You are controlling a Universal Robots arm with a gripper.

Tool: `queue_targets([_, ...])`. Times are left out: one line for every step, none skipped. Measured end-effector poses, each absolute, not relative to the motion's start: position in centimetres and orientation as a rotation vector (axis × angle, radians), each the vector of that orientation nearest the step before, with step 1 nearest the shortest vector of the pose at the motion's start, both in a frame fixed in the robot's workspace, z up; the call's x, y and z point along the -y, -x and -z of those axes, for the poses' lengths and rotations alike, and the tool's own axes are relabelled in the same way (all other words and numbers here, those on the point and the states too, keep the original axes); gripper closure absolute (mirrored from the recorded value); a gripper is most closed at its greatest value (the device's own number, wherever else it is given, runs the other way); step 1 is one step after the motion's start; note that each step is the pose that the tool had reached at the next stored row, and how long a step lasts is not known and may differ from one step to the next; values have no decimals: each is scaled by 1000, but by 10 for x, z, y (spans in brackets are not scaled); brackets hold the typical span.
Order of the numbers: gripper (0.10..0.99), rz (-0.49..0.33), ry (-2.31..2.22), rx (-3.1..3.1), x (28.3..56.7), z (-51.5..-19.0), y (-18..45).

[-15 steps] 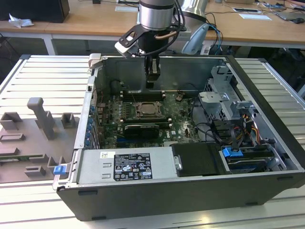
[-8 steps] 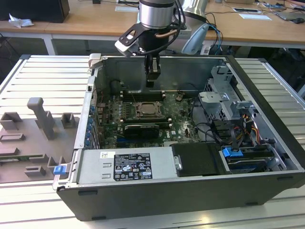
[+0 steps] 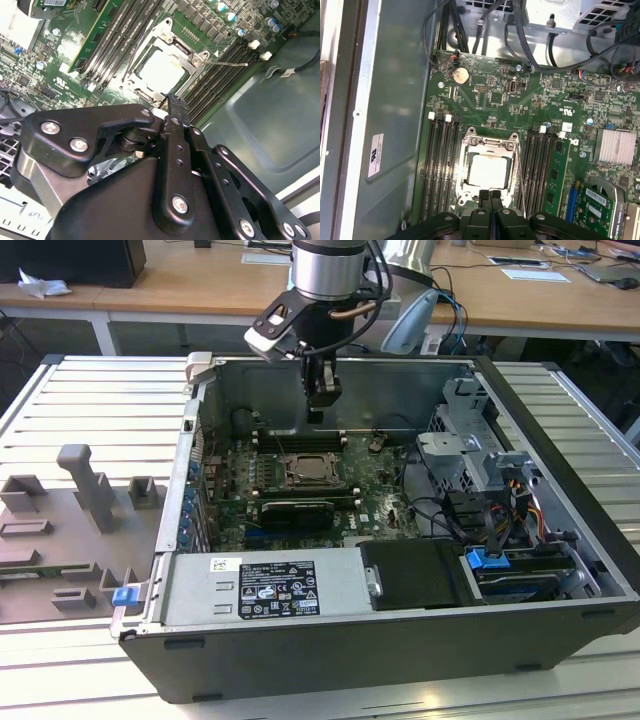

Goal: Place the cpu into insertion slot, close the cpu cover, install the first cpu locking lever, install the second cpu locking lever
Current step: 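Install the first cpu locking lever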

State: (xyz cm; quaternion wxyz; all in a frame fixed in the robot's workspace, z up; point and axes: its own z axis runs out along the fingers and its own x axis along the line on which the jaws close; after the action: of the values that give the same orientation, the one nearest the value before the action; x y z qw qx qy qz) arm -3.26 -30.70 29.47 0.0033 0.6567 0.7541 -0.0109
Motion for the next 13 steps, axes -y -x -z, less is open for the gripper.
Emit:
queue_targets([980, 34, -2054, -2369, 307, -295, 33])
queue_targets([980, 34, -2046, -2375, 307, -295, 33])
queue_targets([980, 34, -2041, -2379, 307, -295, 33])
queue_targets([980, 34, -2037, -2382, 307, -295, 33])
queue_targets([980, 34, -2032, -2387, 307, -295, 33])
queue_targets([980, 34, -2025, -2393, 307, -295, 33])
queue_targets([980, 34, -2019, -2398, 307, -295, 33])
queue_targets([980, 34, -2011, -2404, 307, -295, 33])
queue_targets([980, 34, -2007, -2408, 307, -295, 33])
queue_targets([980, 34, -2003, -2411, 307, -295, 33])
queue_targets([980, 34, -1996, -2417, 307, -295, 33])
queue_targets([980, 34, -1990, -2422, 307, -295, 33])
queue_targets([980, 34, -1985, -2425, 307, -295, 33])
